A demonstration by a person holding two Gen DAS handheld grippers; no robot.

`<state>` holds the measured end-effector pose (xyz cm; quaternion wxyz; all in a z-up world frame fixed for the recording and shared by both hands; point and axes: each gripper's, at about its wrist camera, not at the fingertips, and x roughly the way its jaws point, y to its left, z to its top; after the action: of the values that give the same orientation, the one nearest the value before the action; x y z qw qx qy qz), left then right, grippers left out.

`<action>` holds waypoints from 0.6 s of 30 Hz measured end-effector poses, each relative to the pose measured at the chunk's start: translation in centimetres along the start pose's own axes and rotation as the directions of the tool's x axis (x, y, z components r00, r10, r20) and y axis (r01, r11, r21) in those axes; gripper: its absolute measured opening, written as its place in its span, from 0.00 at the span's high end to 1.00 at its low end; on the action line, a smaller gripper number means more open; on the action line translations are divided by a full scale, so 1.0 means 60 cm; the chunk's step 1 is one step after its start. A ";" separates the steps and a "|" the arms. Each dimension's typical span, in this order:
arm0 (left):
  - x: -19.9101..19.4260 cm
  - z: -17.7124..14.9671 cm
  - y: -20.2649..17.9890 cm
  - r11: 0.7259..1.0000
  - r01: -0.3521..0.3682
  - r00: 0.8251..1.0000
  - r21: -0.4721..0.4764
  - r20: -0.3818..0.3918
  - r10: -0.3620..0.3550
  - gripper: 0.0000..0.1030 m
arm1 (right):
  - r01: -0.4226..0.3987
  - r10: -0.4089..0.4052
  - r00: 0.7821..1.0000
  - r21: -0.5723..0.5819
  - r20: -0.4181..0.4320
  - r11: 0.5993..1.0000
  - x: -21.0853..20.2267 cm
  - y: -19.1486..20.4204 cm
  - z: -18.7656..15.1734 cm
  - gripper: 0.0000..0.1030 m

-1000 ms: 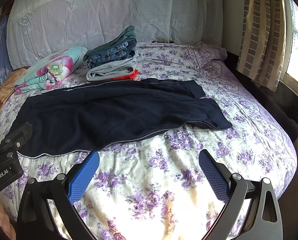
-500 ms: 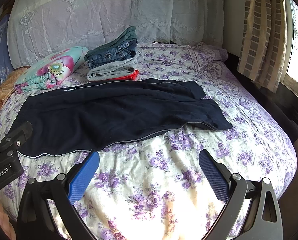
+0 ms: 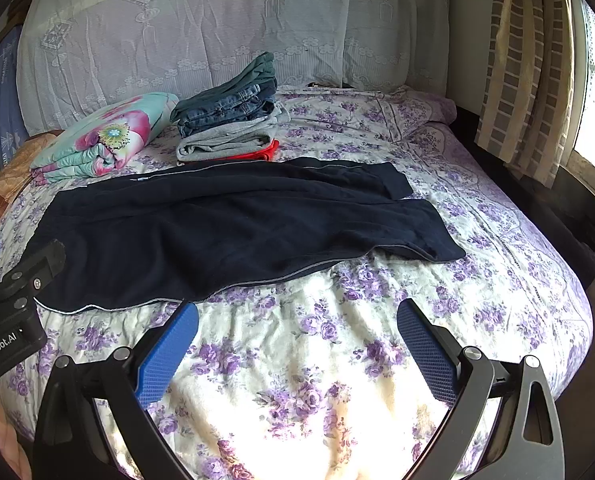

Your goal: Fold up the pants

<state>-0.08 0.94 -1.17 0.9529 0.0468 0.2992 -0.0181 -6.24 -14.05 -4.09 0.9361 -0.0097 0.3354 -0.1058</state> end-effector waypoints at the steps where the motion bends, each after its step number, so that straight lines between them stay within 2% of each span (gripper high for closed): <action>1: 0.001 -0.001 0.001 1.000 0.000 1.000 0.000 -0.001 0.000 0.05 | -0.001 0.001 1.000 0.000 -0.001 1.000 0.003 0.004 -0.001 0.03; 18: -0.001 0.005 0.008 1.000 0.001 1.000 -0.007 -0.008 -0.001 0.05 | -0.009 0.009 1.000 -0.007 -0.004 1.000 0.003 0.010 -0.004 0.03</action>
<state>0.05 1.40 -0.83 0.9519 0.0436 0.3029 -0.0172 -6.14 -13.52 -4.45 0.9359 -0.0114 0.3376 -0.1002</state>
